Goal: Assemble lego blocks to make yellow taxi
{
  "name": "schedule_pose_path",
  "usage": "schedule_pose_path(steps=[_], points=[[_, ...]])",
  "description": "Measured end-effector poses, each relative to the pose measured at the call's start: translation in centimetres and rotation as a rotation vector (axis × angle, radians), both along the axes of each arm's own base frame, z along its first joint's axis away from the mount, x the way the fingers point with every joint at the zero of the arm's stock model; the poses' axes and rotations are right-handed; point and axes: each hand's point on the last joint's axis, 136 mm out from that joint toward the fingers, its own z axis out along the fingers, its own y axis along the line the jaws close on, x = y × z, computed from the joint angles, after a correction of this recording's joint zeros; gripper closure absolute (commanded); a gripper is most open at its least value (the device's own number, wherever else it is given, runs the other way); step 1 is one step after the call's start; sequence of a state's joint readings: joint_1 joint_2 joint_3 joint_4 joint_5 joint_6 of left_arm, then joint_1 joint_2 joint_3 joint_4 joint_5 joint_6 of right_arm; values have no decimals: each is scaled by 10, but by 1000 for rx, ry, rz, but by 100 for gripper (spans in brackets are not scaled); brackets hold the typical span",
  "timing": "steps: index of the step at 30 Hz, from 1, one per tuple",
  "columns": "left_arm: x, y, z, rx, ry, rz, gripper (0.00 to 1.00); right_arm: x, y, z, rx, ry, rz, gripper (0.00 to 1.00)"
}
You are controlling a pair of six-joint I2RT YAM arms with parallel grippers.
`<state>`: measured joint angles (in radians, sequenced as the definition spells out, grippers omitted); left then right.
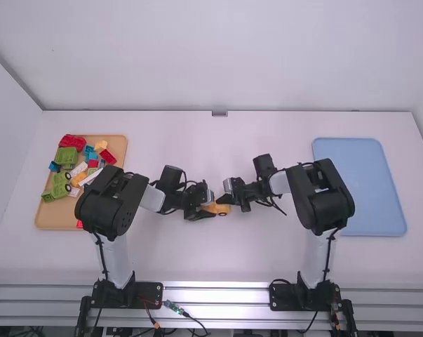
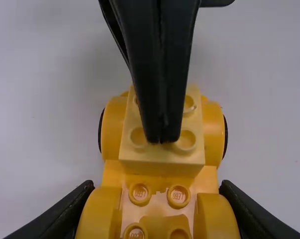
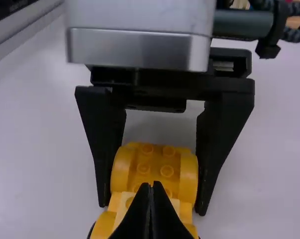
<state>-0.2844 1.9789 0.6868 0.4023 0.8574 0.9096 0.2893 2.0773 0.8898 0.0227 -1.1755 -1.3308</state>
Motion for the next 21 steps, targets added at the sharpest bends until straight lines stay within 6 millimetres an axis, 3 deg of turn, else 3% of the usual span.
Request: schedule_pose_path(steps=[10,17,18,19,21], points=[[2,0,1,-1,-16,4,83,-9,-23,7,67,-26,-45,100],[2,0,0,0,-16,5,77,20,-29,73,27,-197,-145,98],[2,0,0,-1,-16,5,76,22,-30,75,20,-199,-157,92],[2,0,0,-1,-17,6,76,28,-32,82,-11,-202,-201,73],[2,0,1,-2,-19,5,72,37,-35,83,-71,-181,-277,58]])
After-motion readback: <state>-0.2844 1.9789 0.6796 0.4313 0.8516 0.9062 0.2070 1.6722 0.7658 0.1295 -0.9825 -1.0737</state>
